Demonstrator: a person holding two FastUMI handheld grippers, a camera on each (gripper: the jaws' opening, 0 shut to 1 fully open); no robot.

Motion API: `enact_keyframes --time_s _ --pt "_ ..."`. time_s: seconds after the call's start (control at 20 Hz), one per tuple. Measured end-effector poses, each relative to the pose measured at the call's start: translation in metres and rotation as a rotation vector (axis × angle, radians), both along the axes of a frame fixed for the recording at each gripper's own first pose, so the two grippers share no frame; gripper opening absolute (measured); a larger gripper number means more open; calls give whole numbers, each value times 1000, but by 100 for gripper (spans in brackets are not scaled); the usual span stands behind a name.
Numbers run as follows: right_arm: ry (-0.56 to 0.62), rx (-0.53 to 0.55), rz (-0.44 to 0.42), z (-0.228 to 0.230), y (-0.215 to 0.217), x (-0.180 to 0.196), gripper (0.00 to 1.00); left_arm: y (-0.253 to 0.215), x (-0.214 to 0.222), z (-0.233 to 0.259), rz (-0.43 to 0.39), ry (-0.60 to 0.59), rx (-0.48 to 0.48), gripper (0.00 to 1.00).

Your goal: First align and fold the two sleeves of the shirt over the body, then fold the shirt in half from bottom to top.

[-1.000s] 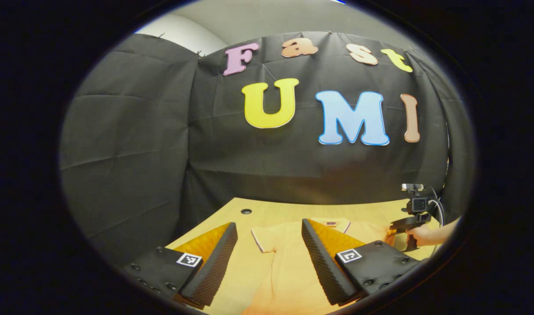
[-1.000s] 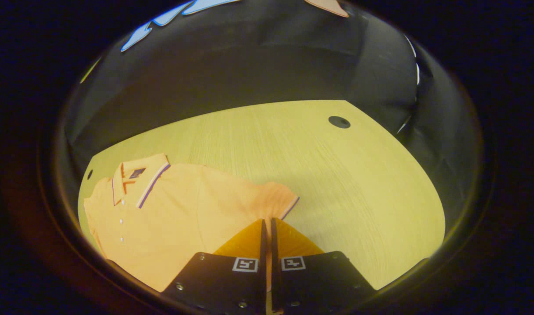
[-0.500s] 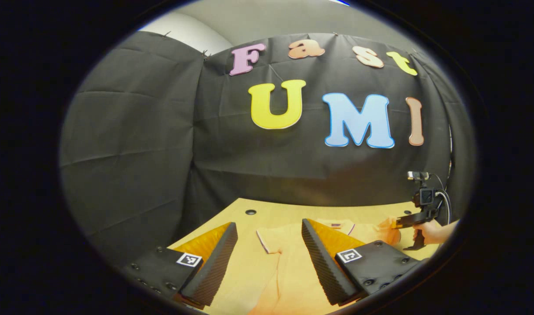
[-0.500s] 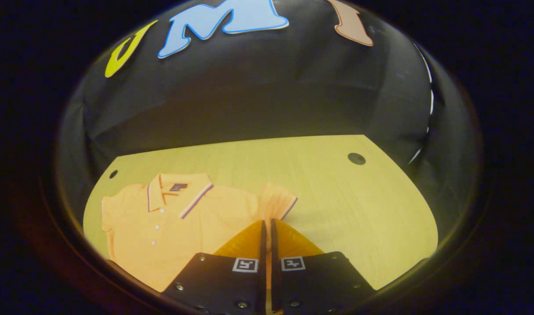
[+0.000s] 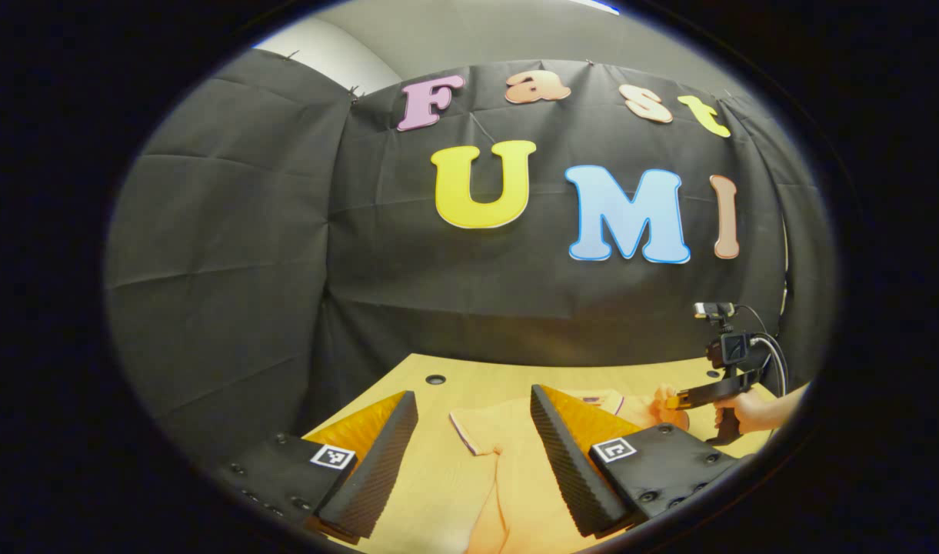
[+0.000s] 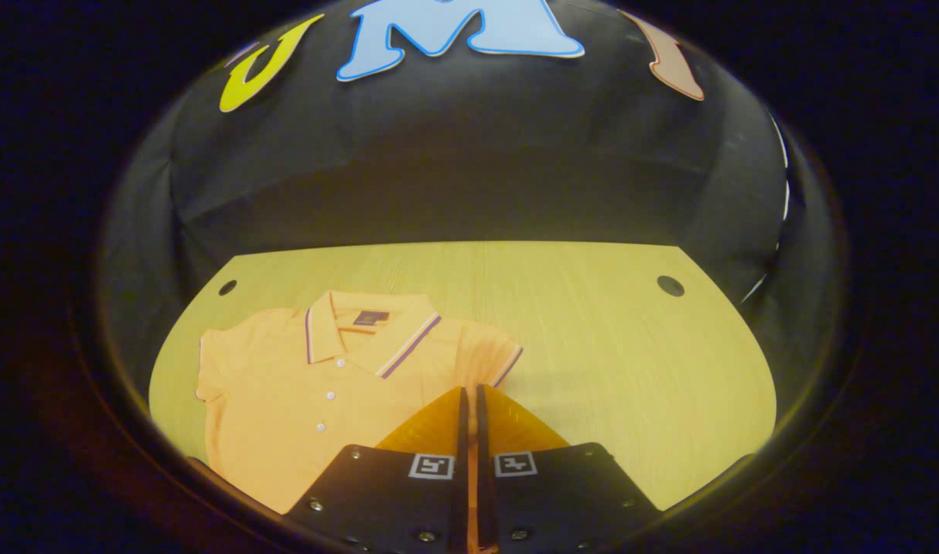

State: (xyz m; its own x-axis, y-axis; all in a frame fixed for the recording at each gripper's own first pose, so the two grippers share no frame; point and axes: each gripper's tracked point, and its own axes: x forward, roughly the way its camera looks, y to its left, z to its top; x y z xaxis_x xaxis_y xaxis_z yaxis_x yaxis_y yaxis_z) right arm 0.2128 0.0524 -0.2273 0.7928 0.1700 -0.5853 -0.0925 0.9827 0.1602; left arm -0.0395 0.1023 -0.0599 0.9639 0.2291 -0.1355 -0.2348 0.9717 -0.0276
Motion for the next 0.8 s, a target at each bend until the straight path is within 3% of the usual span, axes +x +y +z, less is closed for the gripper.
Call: enact_keyframes --time_s 0.35,0.4,0.55,0.7,0.8 --pt "46 -55 11 -15 20 0 5 19 56 -19 -143 12 -21 100" --pt "57 -61 14 -18 22 0 8 21 62 -23 -158 16 -24 96" --pt "66 -82 18 -20 24 -4 11 26 78 -31 -170 19 -31 100" --pt "67 -72 40 -17 30 -10 28 26 91 -41 -169 26 -52 97" --pt "54 -54 45 -9 31 -15 47 26 98 -50 -160 33 -68 97"
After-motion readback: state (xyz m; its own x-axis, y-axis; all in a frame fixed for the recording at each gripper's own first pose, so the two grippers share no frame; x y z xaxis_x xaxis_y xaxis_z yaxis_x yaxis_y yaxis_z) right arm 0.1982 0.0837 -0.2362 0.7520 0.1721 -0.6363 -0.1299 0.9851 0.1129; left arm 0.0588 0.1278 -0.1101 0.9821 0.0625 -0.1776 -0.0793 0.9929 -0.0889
